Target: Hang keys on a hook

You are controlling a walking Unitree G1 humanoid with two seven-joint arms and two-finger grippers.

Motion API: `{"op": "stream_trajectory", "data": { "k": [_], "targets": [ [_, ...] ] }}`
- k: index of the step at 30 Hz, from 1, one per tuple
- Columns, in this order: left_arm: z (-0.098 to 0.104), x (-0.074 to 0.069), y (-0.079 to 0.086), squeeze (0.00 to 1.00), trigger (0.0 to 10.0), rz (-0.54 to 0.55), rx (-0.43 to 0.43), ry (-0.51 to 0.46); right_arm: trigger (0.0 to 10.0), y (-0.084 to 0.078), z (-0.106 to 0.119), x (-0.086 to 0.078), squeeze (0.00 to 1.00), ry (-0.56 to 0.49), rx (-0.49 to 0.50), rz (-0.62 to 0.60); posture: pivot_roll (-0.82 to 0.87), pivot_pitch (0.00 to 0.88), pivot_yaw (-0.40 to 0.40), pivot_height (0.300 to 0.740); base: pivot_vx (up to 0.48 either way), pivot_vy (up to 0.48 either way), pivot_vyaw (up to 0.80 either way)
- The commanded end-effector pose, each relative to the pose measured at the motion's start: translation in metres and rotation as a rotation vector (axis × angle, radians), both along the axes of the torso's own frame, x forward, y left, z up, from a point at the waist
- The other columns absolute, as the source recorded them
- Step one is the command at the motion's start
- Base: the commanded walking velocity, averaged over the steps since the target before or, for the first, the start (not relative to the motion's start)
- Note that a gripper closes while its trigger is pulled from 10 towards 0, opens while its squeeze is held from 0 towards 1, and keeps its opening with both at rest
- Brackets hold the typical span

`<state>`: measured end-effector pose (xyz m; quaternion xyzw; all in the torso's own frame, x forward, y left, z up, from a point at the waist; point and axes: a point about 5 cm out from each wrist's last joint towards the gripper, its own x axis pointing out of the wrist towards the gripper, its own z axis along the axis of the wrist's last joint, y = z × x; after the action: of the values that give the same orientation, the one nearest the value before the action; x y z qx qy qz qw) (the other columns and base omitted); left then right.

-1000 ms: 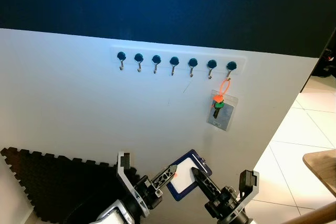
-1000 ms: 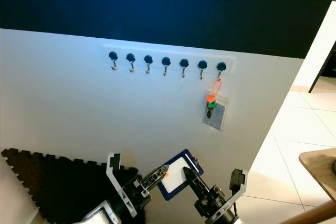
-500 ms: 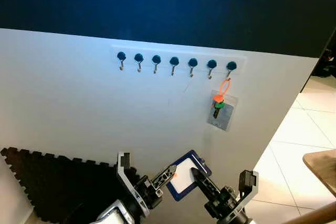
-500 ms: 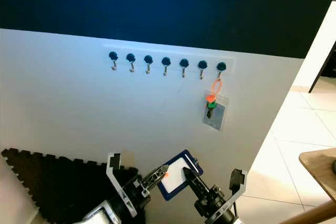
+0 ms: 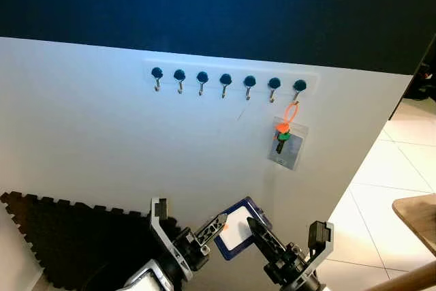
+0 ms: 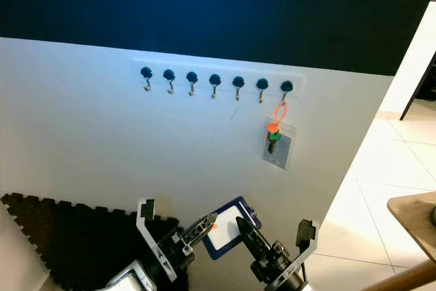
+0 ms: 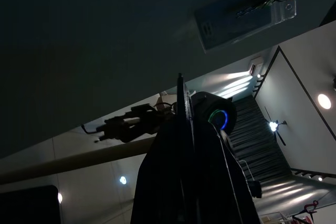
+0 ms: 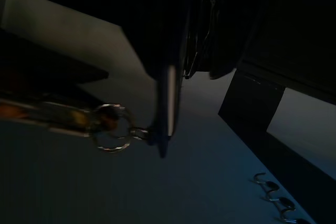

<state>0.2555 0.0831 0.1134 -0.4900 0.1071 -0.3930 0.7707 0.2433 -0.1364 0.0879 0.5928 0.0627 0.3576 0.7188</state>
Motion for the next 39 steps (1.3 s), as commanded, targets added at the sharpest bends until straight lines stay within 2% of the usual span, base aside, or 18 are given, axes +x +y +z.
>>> {"op": "stream_trajectory", "data": {
  "k": [1, 4, 5, 6, 10, 18, 31, 32, 33, 34, 35, 36, 38, 39],
  "targets": [
    [-0.001, -0.001, -0.007, 0.00, 10.0, 0.002, -0.034, 0.014, 10.0, -0.002, -0.002, -0.003, 1.00, -0.001, -0.022, 0.001, 0.05, 0.074, -0.057, 0.740, 0.000, 0.000, 0.00],
    [-0.001, -0.001, -0.006, 0.00, 10.0, 0.005, -0.035, 0.012, 10.0, -0.002, -0.003, -0.003, 1.00, 0.001, -0.036, -0.004, 0.05, 0.075, -0.058, 0.740, 0.000, 0.000, 0.00],
    [0.000, 0.000, -0.006, 0.00, 10.0, 0.007, -0.037, 0.011, 10.0, -0.002, -0.003, -0.003, 0.75, 0.003, -0.043, -0.007, 0.05, 0.076, -0.058, 0.740, 0.000, 0.000, 0.00],
    [0.000, 0.001, -0.005, 0.00, 10.0, 0.011, -0.039, 0.009, 10.0, -0.003, -0.004, -0.004, 0.00, 0.006, -0.059, -0.013, 0.05, 0.076, -0.058, 0.740, 0.000, 0.000, 0.00],
    [0.001, 0.002, -0.003, 0.00, 10.0, 0.019, -0.043, 0.005, 10.0, -0.004, -0.007, -0.004, 0.00, 0.011, -0.086, -0.022, 0.05, 0.076, -0.058, 0.740, 0.000, 0.000, 0.00],
    [0.010, 0.009, 0.005, 0.00, 10.0, 0.051, -0.080, -0.016, 10.0, -0.019, -0.030, -0.019, 0.00, 0.059, -0.262, -0.026, 0.05, 0.077, -0.055, 0.740, 0.000, 0.000, 0.00],
    [0.010, 0.008, 0.007, 0.00, 10.0, 0.047, -0.074, -0.020, 10.0, -0.025, -0.038, -0.026, 0.00, 0.069, -0.326, -0.036, 0.05, 0.078, -0.052, 0.740, 0.000, 0.000, 0.00],
    [0.010, 0.009, 0.007, 0.00, 8.5, 0.048, -0.074, -0.020, 10.0, -0.025, -0.039, -0.026, 0.00, 0.068, -0.328, -0.036, 0.05, 0.078, -0.052, 0.740, 0.000, 0.000, 0.00],
    [0.010, 0.009, 0.007, 0.00, 1.4, 0.051, -0.074, -0.021, 10.0, -0.026, -0.039, -0.026, 0.00, 0.068, -0.334, -0.038, 0.05, 0.076, -0.052, 0.740, 0.000, 0.000, 0.00],
    [0.010, 0.009, 0.007, 0.00, 1.4, 0.051, -0.074, -0.021, 10.0, -0.026, -0.039, -0.026, 0.00, 0.068, -0.334, -0.038, 0.05, 0.076, -0.052, 0.740, 0.000, 0.000, 0.00],
    [0.010, 0.009, 0.007, 0.00, 0.0, 0.053, -0.073, -0.021, 10.0, -0.026, -0.040, -0.026, 0.00, 0.068, -0.336, -0.039, 0.05, 0.076, -0.052, 0.740, 0.000, 0.000, 0.00],
    [0.010, 0.010, 0.007, 0.00, 5.1, 0.058, -0.066, -0.019, 10.0, -0.026, -0.040, -0.026, 0.00, 0.068, -0.339, -0.042, 0.05, 0.077, -0.052, 0.740, 0.000, 0.000, 0.00],
    [0.010, 0.010, 0.008, 0.00, 5.1, 0.062, -0.060, -0.018, 10.0, -0.027, -0.040, -0.025, 0.00, 0.067, -0.341, -0.044, 0.05, 0.077, -0.052, 0.740, 0.000, 0.000, 0.00],
    [0.009, 0.011, 0.008, 0.00, 10.0, 0.063, -0.058, -0.017, 10.0, -0.028, -0.040, -0.025, 0.00, 0.067, -0.345, -0.048, 0.05, 0.075, -0.051, 0.740, 0.000, 0.000, 0.00]
  ]
}}
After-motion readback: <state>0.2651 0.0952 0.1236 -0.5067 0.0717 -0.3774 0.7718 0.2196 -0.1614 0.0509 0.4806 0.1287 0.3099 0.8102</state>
